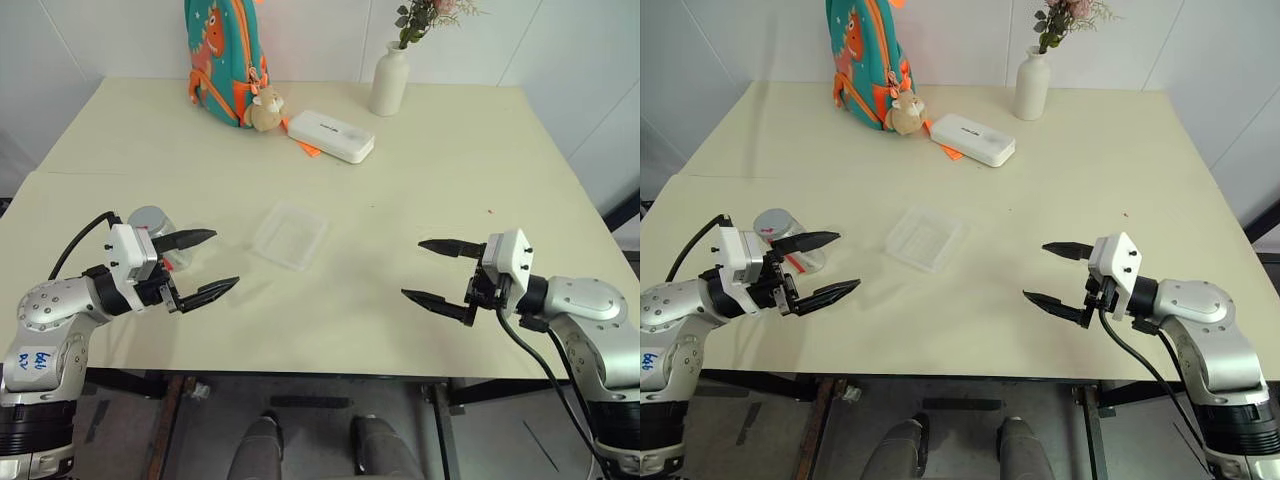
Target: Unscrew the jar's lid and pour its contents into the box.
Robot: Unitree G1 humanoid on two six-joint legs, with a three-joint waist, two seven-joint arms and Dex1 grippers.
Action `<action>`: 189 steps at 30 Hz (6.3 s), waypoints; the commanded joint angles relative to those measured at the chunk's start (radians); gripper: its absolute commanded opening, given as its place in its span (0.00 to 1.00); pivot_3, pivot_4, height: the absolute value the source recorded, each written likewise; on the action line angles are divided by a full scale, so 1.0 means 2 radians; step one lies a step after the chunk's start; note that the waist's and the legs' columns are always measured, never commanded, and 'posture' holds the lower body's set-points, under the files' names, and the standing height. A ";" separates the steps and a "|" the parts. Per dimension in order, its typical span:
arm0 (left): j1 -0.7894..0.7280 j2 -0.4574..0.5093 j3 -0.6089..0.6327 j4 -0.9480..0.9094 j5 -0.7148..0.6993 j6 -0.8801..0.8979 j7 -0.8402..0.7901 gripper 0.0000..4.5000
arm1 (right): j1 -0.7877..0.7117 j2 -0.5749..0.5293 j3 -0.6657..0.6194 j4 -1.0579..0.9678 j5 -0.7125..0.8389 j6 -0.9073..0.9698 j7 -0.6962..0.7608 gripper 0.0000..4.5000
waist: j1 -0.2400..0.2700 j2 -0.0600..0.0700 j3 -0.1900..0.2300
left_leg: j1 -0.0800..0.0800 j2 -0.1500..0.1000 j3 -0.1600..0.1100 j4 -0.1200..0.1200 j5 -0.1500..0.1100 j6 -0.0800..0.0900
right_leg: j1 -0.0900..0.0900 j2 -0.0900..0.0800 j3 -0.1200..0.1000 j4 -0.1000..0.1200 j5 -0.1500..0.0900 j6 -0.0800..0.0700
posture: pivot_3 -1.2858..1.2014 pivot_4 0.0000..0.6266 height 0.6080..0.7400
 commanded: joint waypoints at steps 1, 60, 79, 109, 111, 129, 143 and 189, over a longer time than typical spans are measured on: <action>0.014 0.001 0.021 -0.020 -0.006 -0.005 0.006 1.00 | -0.010 0.006 0.003 -0.009 0.000 -0.011 -0.005 1.00 | -0.001 0.000 0.000 | 0.000 0.000 0.000 0.000 0.000 0.000 | 0.000 0.000 0.000 0.000 0.000 0.000 | 0.52 0.24 1.00; -0.072 -0.199 0.033 0.176 0.152 -0.147 0.393 0.92 | -0.120 0.130 0.098 -0.042 0.026 0.026 -0.039 1.00 | 0.002 -0.001 -0.001 | -0.001 0.000 0.001 0.000 0.000 0.001 | 0.001 0.000 0.001 -0.004 0.004 0.003 | 0.52 0.24 1.00; -0.055 -0.125 -0.027 -0.023 0.004 -0.004 0.194 0.44 | -0.144 0.138 0.084 -0.059 0.048 0.099 -0.110 1.00 | 0.000 -0.001 -0.001 | -0.001 0.000 0.001 0.000 0.001 0.001 | 0.001 0.000 0.001 -0.004 0.004 0.003 | 0.52 0.24 1.00; -0.138 -0.112 -0.123 -0.025 -0.019 0.099 0.063 0.44 | -0.272 0.240 0.153 -0.036 0.049 0.244 -0.210 1.00 | -0.001 -0.001 -0.001 | -0.001 0.000 0.001 -0.002 0.000 0.001 | -0.001 0.000 0.001 -0.005 0.003 0.001 | 0.52 0.24 1.00; -0.138 -0.113 -0.123 -0.026 -0.018 0.099 0.063 0.44 | -0.273 0.242 0.152 -0.035 0.050 0.242 -0.210 1.00 | -0.001 -0.001 -0.001 | -0.002 0.000 0.001 -0.002 0.000 0.001 | -0.001 0.000 0.001 -0.005 0.003 0.001 | 0.52 0.24 1.00; -0.168 -0.111 -0.130 -0.005 -0.066 0.118 -0.040 0.44 | -0.284 0.155 0.151 -0.032 0.140 0.253 0.027 0.57 | 0.001 0.000 0.000 | -0.002 0.000 0.001 -0.002 0.000 0.001 | -0.001 0.000 0.000 -0.006 0.003 0.001 | 0.52 0.24 1.00; -0.197 -0.112 -0.130 0.019 -0.053 0.097 -0.065 0.44 | -0.346 0.127 0.156 0.051 0.110 0.216 0.107 0.57 | -0.009 0.000 0.000 | -0.002 0.001 0.001 -0.002 0.000 0.001 | -0.001 0.000 0.001 -0.006 0.002 0.003 | 0.52 0.24 1.00; -0.193 -0.119 -0.127 0.012 -0.042 0.092 -0.050 0.44 | -0.357 0.144 0.099 0.088 0.047 0.171 -0.021 0.99 | -0.011 0.000 0.000 | -0.002 0.000 0.001 -0.002 0.000 0.001 | -0.001 0.000 0.001 -0.005 0.002 0.003 | 0.52 0.24 1.00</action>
